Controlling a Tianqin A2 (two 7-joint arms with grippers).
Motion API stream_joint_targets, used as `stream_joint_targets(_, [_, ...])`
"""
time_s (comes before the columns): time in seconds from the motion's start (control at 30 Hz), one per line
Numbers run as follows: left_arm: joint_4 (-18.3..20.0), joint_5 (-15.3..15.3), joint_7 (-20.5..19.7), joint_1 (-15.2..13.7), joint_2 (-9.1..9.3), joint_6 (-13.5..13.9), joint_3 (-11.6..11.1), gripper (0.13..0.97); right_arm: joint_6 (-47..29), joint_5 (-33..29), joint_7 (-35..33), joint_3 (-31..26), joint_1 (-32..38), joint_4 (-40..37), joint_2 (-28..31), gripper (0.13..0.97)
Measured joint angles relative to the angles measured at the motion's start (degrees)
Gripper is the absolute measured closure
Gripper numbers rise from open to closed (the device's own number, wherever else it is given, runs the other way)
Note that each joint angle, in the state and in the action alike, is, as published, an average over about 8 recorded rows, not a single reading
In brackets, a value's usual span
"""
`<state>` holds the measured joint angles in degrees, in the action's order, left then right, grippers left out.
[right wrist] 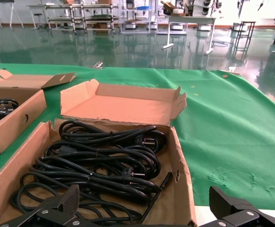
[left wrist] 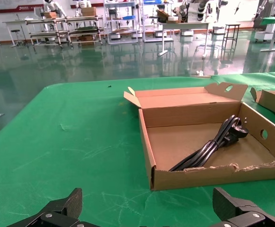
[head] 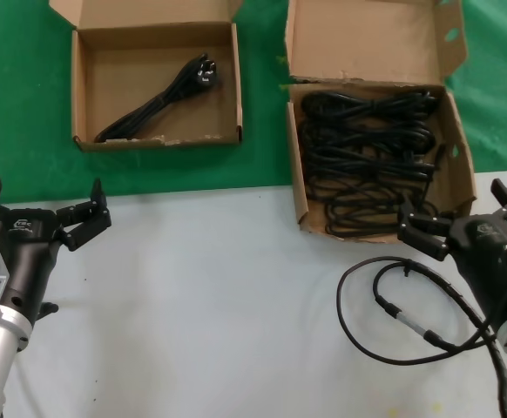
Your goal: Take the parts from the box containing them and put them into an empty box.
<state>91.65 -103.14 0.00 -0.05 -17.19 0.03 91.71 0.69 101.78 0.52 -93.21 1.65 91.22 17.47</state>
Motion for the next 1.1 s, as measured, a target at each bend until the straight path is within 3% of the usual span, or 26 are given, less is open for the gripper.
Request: stream_joint_targets(1.1, [0.00, 0.00, 0.00, 0.00, 0.00, 0.00, 0.00, 0.132, 0.00, 0.00, 0.00, 0.00, 0.00, 0.00, 0.00, 0.129])
